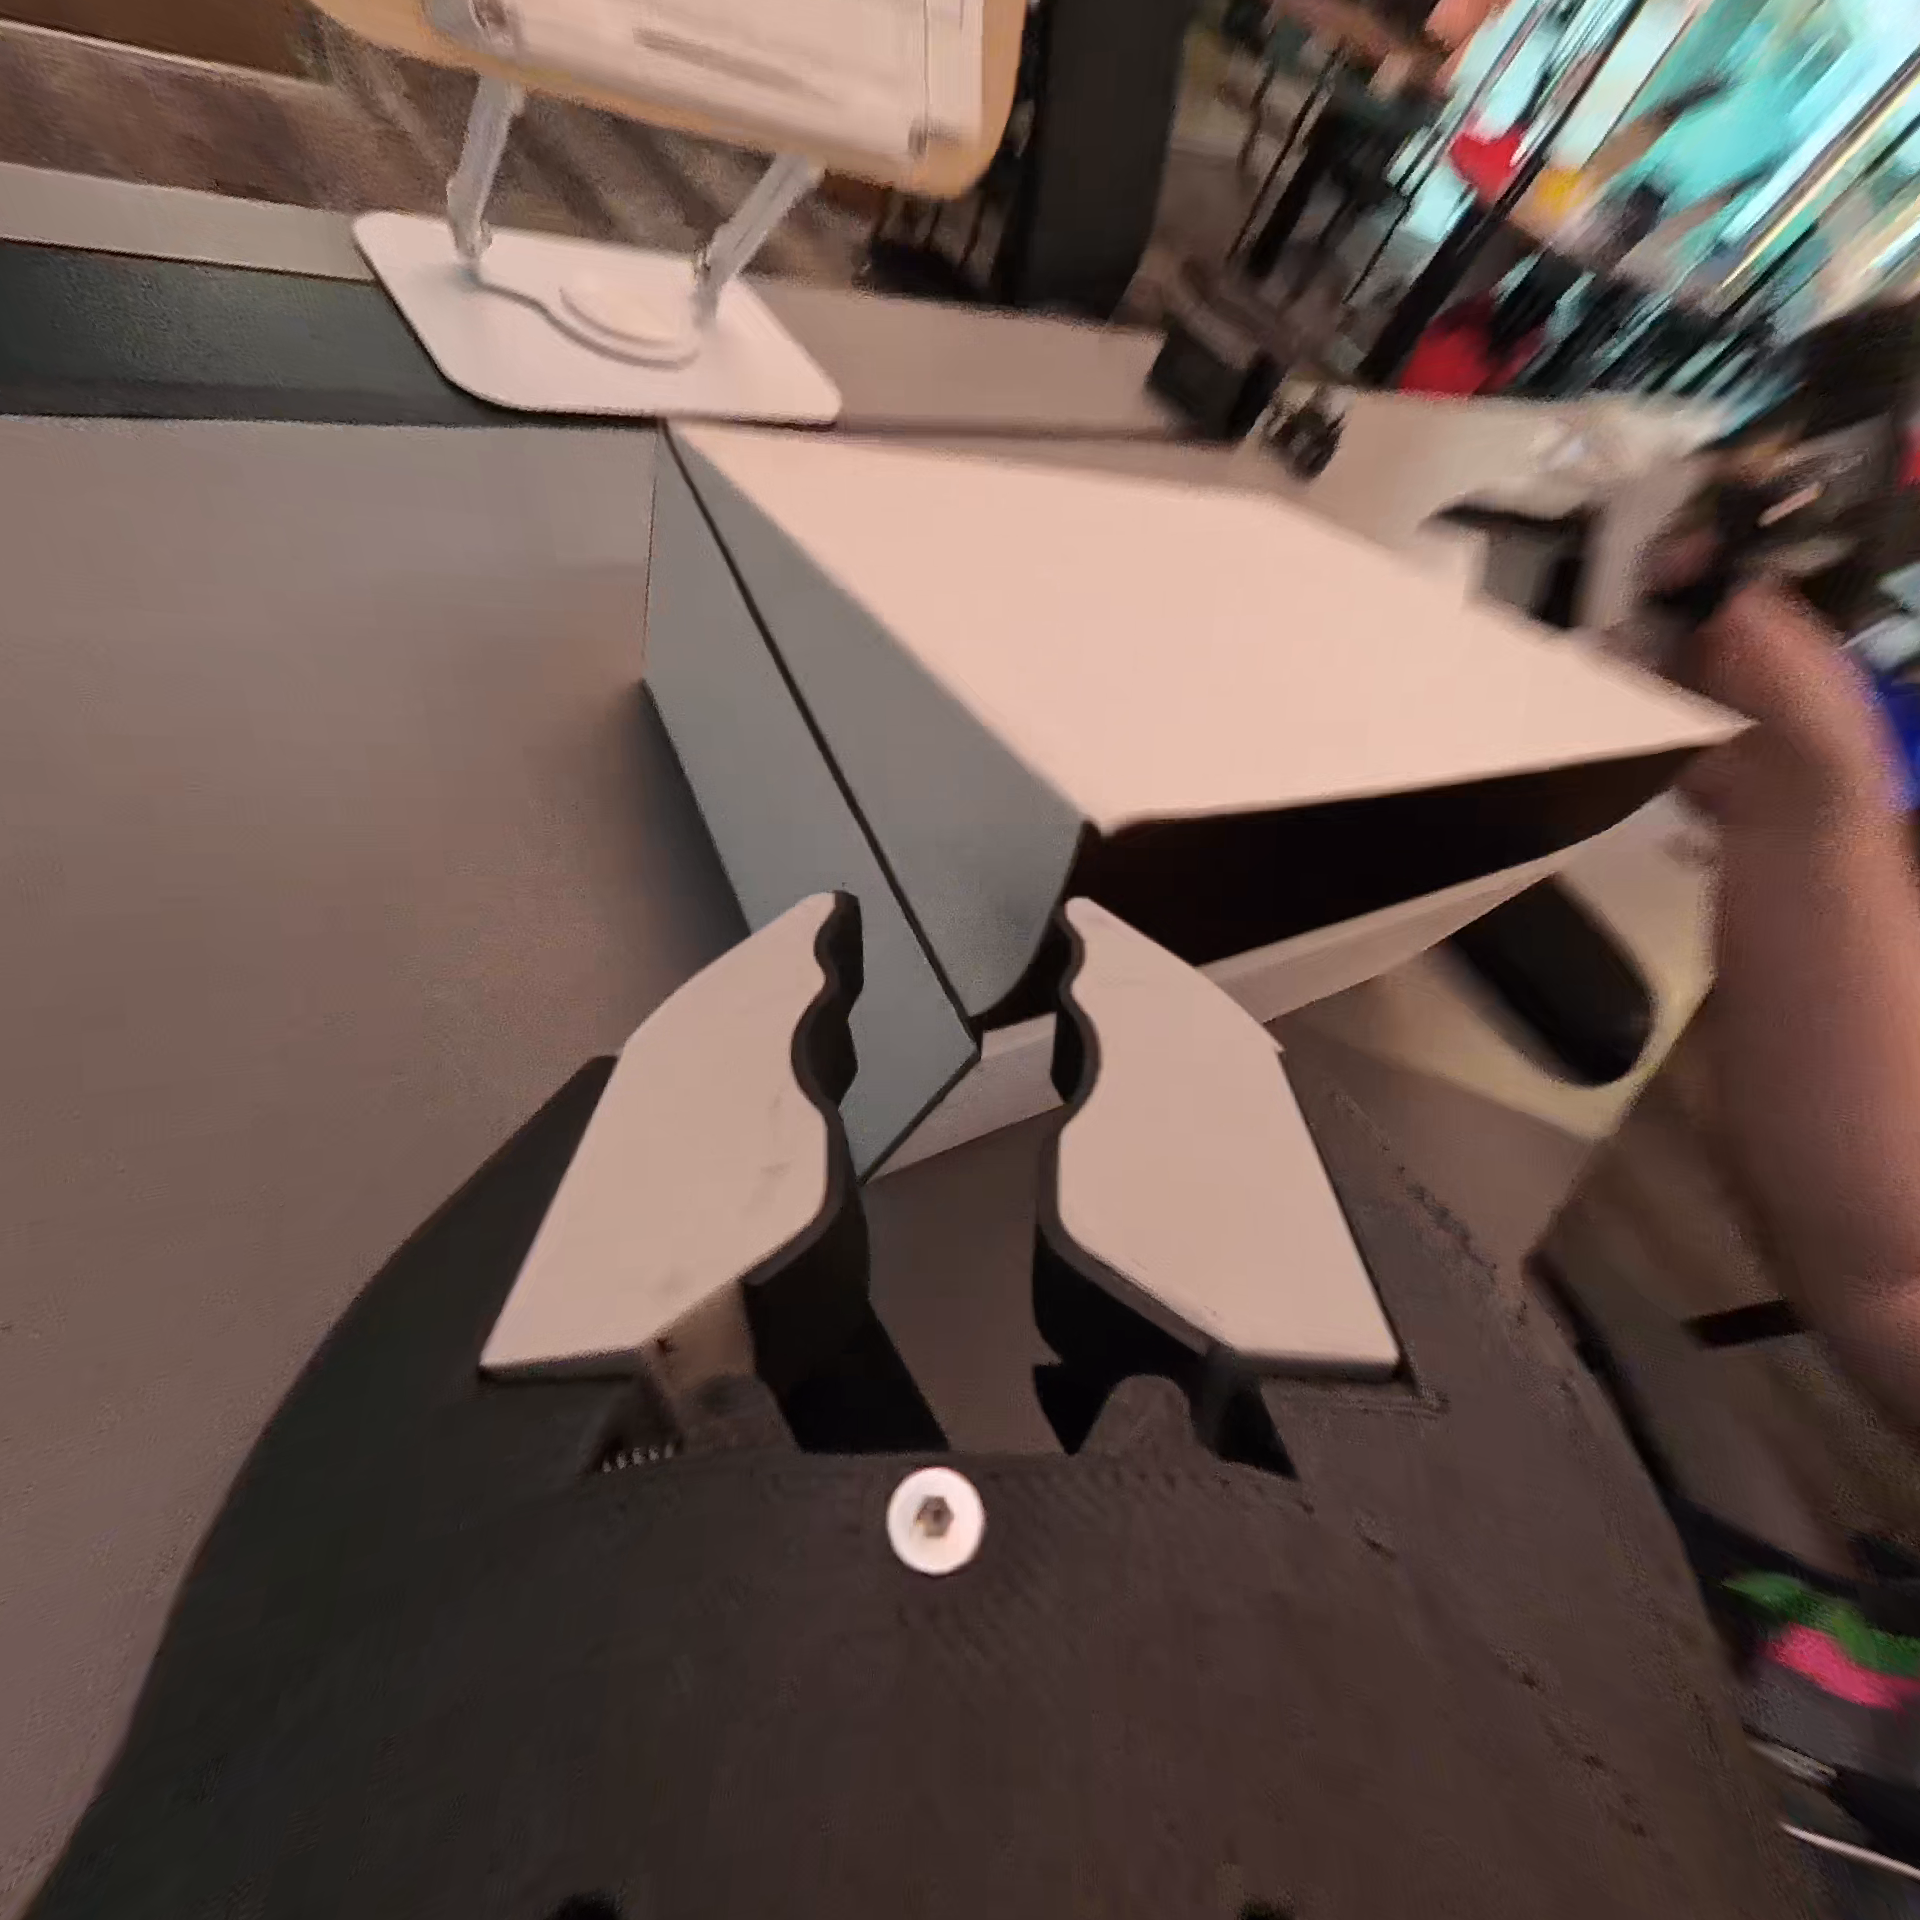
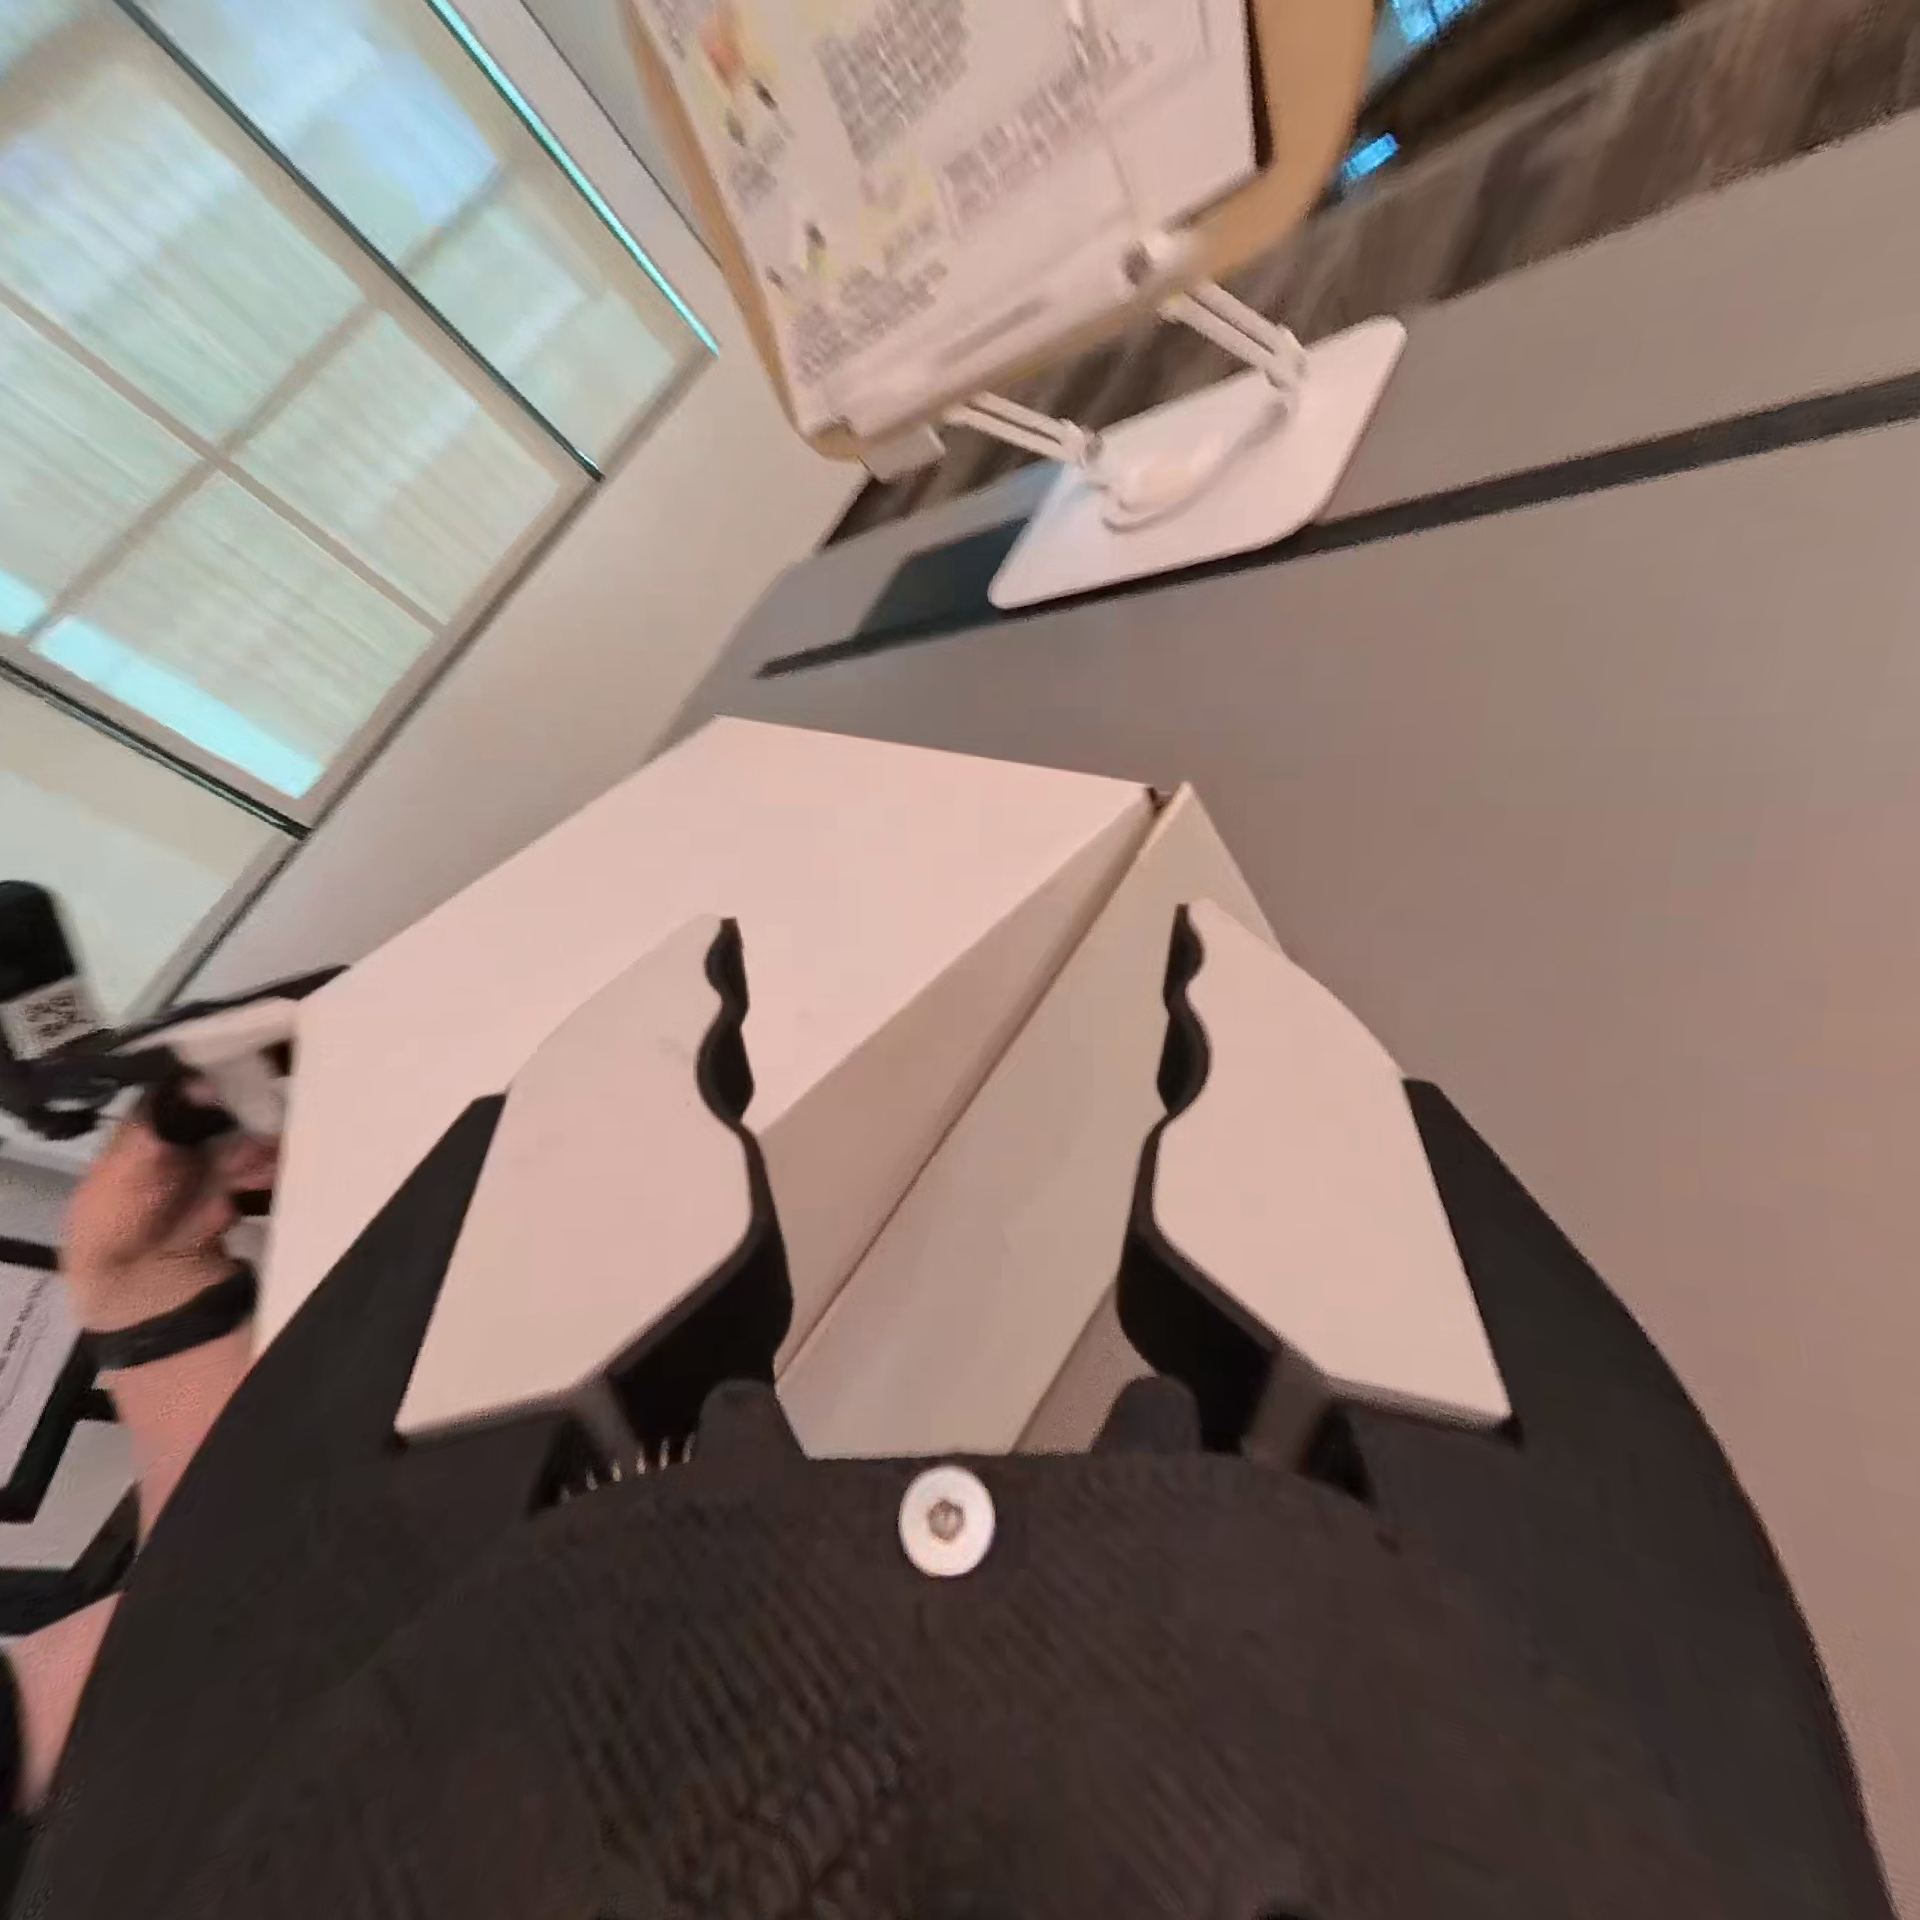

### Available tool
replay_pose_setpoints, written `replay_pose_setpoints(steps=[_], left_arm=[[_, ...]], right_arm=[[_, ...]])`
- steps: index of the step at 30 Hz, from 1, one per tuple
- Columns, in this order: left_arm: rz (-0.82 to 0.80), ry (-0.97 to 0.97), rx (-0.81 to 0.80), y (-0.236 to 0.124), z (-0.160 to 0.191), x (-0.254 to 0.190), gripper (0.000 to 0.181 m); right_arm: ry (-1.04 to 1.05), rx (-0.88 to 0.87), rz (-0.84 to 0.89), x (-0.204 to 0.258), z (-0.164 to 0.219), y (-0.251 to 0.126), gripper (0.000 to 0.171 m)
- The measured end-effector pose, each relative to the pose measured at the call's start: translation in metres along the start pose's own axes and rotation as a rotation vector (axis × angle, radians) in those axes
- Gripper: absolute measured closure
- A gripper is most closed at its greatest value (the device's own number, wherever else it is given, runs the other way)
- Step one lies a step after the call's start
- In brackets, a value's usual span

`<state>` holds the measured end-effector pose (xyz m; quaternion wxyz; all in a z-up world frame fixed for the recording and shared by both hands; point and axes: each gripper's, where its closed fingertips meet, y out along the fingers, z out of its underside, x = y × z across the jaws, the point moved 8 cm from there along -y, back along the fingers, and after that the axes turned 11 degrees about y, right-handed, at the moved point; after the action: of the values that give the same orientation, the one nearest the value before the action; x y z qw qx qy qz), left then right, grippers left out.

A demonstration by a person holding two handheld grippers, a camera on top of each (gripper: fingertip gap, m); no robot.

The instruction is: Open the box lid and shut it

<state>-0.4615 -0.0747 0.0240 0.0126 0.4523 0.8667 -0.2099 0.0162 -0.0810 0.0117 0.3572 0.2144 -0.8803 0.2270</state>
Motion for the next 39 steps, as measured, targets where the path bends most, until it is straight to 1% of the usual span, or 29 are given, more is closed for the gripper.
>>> replay_pose_setpoints(steps=[2,4,5,7,10,13,16,19,22,25,31,35,39], left_arm=[[0.057,-0.104,-0.116,-0.019,-0.020,0.021,0.137],[0.071,-0.138,-0.176,-0.020,-0.041,0.049,0.123],[0.085,-0.133,-0.167,-0.011,-0.049,0.063,0.116],[0.156,-0.136,-0.097,0.021,-0.059,0.088,0.106],[0.306,-0.210,-0.058,0.075,-0.069,0.112,0.106],[0.375,-0.293,-0.012,0.117,-0.069,0.129,0.110],[0.386,-0.350,0.057,0.145,-0.060,0.136,0.109],[0.413,-0.402,0.128,0.160,-0.046,0.134,0.103],[0.438,-0.439,0.197,0.167,-0.033,0.131,0.102],[0.447,-0.472,0.208,0.168,-0.027,0.133,0.102],[0.452,-0.487,0.205,0.159,-0.031,0.137,0.103],[0.456,-0.456,0.239,0.153,-0.032,0.135,0.103],[0.456,-0.430,0.274,0.154,-0.029,0.132,0.103]], right_arm=[[0.033,0.035,0.056,-0.010,-0.005,0.016,0.093],[0.091,0.079,0.085,-0.019,-0.005,0.031,0.093],[0.120,0.111,0.081,-0.023,-0.004,0.037,0.093],[0.185,0.174,0.060,-0.029,-0.001,0.048,0.093],[0.245,0.185,0.062,-0.036,-0.001,0.056,0.093],[0.257,0.185,0.107,-0.041,-0.001,0.059,0.093],[0.298,0.184,0.101,-0.043,0.000,0.062,0.093],[0.314,0.178,0.113,-0.044,0.000,0.063,0.093],[0.327,0.192,0.129,-0.047,0.001,0.065,0.093],[0.335,0.216,0.129,-0.047,0.001,0.065,0.093],[0.335,0.252,0.138,-0.049,-0.003,0.057,0.092],[0.300,0.284,0.155,-0.048,-0.007,0.054,0.092],[0.290,0.325,0.148,-0.046,-0.006,0.057,0.092]])
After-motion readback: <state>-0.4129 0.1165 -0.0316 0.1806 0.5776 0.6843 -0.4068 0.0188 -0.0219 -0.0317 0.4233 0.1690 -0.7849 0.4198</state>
